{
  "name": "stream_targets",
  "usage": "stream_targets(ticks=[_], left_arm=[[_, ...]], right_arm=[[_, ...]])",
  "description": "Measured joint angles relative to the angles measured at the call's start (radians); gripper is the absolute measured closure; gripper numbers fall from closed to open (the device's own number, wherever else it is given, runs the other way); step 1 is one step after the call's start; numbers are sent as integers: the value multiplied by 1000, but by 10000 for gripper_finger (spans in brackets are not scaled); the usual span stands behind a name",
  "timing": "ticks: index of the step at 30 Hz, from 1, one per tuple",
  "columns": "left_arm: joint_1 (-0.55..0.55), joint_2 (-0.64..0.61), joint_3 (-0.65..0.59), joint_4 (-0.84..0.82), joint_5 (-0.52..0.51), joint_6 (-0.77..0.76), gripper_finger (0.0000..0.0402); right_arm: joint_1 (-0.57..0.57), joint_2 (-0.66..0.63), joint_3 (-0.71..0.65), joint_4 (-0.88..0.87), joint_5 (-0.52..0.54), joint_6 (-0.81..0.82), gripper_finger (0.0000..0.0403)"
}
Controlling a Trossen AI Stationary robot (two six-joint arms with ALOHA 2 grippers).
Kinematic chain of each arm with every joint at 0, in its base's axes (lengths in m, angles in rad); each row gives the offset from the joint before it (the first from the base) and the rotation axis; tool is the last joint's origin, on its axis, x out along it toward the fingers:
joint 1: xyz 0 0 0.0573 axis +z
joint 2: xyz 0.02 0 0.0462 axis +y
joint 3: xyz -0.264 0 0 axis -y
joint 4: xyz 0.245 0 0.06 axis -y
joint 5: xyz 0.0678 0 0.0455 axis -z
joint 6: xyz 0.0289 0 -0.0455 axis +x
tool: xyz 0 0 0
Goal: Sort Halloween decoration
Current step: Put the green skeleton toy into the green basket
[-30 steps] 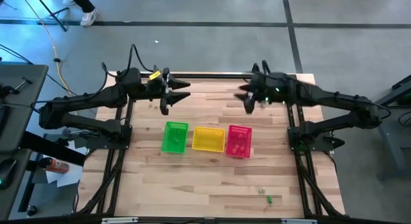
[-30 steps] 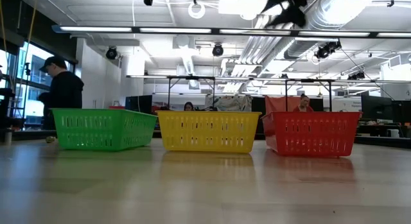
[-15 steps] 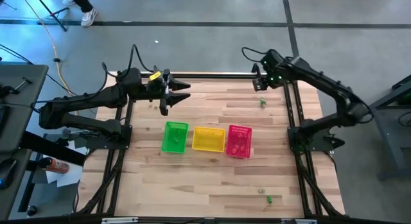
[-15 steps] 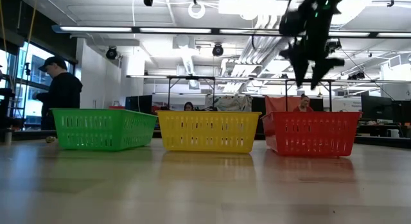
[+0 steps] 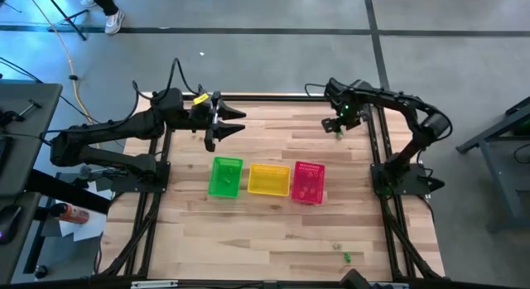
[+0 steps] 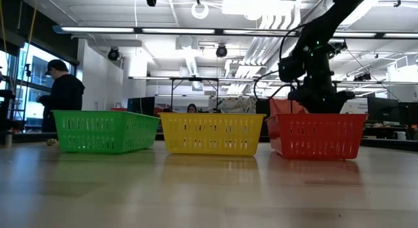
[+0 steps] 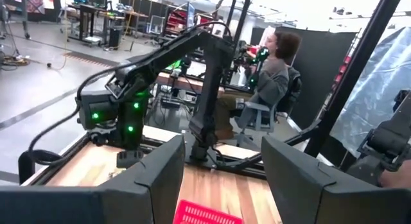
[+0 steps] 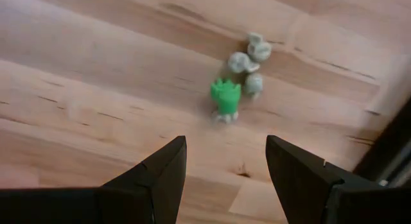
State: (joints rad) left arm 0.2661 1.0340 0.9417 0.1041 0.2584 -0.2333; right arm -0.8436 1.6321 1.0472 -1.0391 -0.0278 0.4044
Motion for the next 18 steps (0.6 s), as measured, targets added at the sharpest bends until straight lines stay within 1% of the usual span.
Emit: stream_targets(ticks=[6, 13, 18], left_arm=[[1, 0, 0, -2, 0, 5, 206], [1, 0, 0, -2, 0, 8, 206], [1, 0, 0, -2, 0, 7, 206]], right_arm=[[-1, 3, -43, 102, 3, 2, 194], [-1, 5, -68, 131, 44, 2, 194], [-1, 5, -68, 165, 49, 5, 199]])
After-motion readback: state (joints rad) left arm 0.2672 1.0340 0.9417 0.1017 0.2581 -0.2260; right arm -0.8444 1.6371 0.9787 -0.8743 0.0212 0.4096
